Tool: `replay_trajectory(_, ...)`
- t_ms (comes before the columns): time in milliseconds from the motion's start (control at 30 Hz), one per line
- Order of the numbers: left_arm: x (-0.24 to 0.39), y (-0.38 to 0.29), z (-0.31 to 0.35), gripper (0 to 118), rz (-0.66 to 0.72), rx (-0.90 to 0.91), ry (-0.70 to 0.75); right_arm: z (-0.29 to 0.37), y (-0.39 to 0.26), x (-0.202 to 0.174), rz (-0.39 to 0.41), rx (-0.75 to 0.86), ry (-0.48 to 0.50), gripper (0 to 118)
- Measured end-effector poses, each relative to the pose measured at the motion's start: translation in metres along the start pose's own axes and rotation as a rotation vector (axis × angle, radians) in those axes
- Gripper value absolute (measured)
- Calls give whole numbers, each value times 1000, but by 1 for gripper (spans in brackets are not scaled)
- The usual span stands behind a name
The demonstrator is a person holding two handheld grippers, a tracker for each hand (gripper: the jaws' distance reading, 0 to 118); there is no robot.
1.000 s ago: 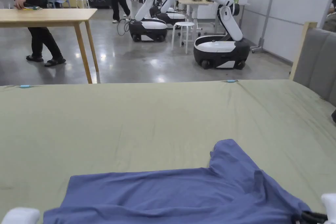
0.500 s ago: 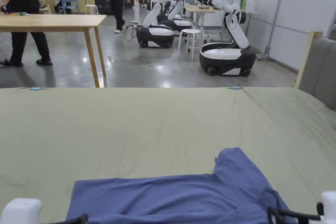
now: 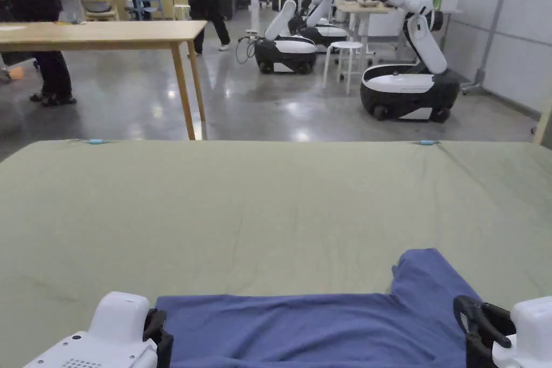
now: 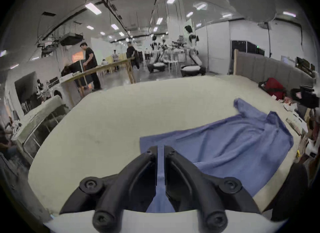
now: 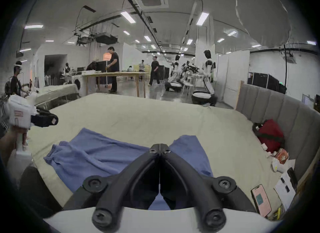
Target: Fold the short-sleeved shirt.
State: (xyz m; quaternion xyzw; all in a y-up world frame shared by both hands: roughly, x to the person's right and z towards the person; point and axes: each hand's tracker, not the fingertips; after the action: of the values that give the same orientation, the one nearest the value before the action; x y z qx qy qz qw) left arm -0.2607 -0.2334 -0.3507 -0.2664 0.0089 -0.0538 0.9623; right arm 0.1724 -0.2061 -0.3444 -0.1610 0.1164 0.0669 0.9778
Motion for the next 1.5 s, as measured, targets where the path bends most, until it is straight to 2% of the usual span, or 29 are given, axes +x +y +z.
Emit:
replay_trajectory(67, -16, 3, -33, 7, 21, -92, -9, -9, 0, 4, 1, -24, 5, 1)
replay_trajectory(100, -24, 4, -51, 14, 33, -128, -1, -14, 0, 6, 2, -35, 1, 1)
replay_trajectory(133, -31, 4, -68, 35, 43, -127, 13, -19, 0, 11, 2, -50, 1, 1)
replay_trajectory(200, -40, 8, -104, 118, 44, -188, 44, -30, 0, 20, -3, -80, -10, 1)
replay_trajectory(233, -45, 9, -126, 116, 34, -247, 31, -37, 0, 27, -7, -102, -18, 1)
replay_trajectory(267, -51, 12, -144, 115, -14, -225, 11, -45, -1, 35, -14, -123, -27, 1)
replay_trajectory(300, -34, 26, -142, 115, -17, -280, -1, -51, -1, 42, -17, -135, -38, 1)
replay_trajectory(400, -25, 40, -174, 111, -29, -319, 44, -76, 0, 70, -1, -202, -92, 1)
replay_trajectory(433, -34, 26, -195, 102, -28, -331, 42, -89, 2, 82, 0, -237, -110, 1)
replay_trajectory(467, -34, 25, -205, 86, -25, -349, 42, -101, 3, 94, -15, -275, -117, 2)
replay_trajectory(500, -32, 25, -211, 63, -31, -363, 42, -117, 5, 108, -38, -327, -130, 12)
replay_trajectory(533, -29, 24, -214, 48, -50, -376, 47, -133, 4, 121, -68, -375, -138, 30)
replay_trajectory(567, -34, 15, -228, 36, -78, -400, 36, -152, 3, 136, -110, -427, -135, 56)
replay_trajectory(600, -33, 12, -231, 23, -73, -401, 14, -170, 0, 148, -138, -473, -133, 92)
replay_trajectory(633, -32, 10, -230, 14, -60, -393, -13, -189, -4, 158, -156, -516, -136, 106)
replay_trajectory(667, -30, 9, -228, 8, -53, -386, -20, -207, -8, 165, -161, -563, -147, 109)
replay_trajectory(700, -5, 26, -191, 7, -101, -349, 23, -223, -13, 170, -160, -582, -155, 109)
replay_trajectory(800, 26, 35, -156, 7, -131, -324, 35, -265, -26, 175, -158, -662, -162, 109)
replay_trajectory(833, -1, 36, -177, 7, -62, -381, -38, -278, -32, 172, -161, -680, -156, 109)
replay_trajectory(933, -8, 50, -168, 6, -62, -361, -38, -296, -42, 161, -134, -759, -143, 104)
replay_trajectory(967, -6, 43, -170, 7, -71, -348, -33, -300, -44, 155, -116, -787, -136, 92)
replay_trajectory(1000, -7, 45, -169, 7, -73, -344, -35, -302, -46, 151, -107, -809, -126, 74)
replay_trajectory(1067, -13, 51, -169, 7, -73, -337, -37, -294, -40, 146, -131, -773, -144, 63)
replay_trajectory(1133, -9, 46, -169, 7, -79, -325, -33, -288, -37, 144, -155, -757, -127, 18)
replay_trajectory(1167, -11, 48, -170, 7, -78, -321, -34, -285, -35, 141, -129, -742, -144, 2)
replay_trajectory(1233, -7, 46, -163, 7, -82, -299, -26, -274, -29, 136, -91, -715, -144, 2)
replay_trajectory(1333, -16, 57, -150, 6, -71, -260, -22, -252, -8, 137, -107, -637, -110, 2)
replay_trajectory(1433, -19, 66, -113, 6, -26, -189, -40, -208, 23, 138, -120, -533, -66, 2)
replay_trajectory(1500, -21, 70, -77, 6, -17, -134, -37, -168, 41, 134, -86, -463, -53, 2)
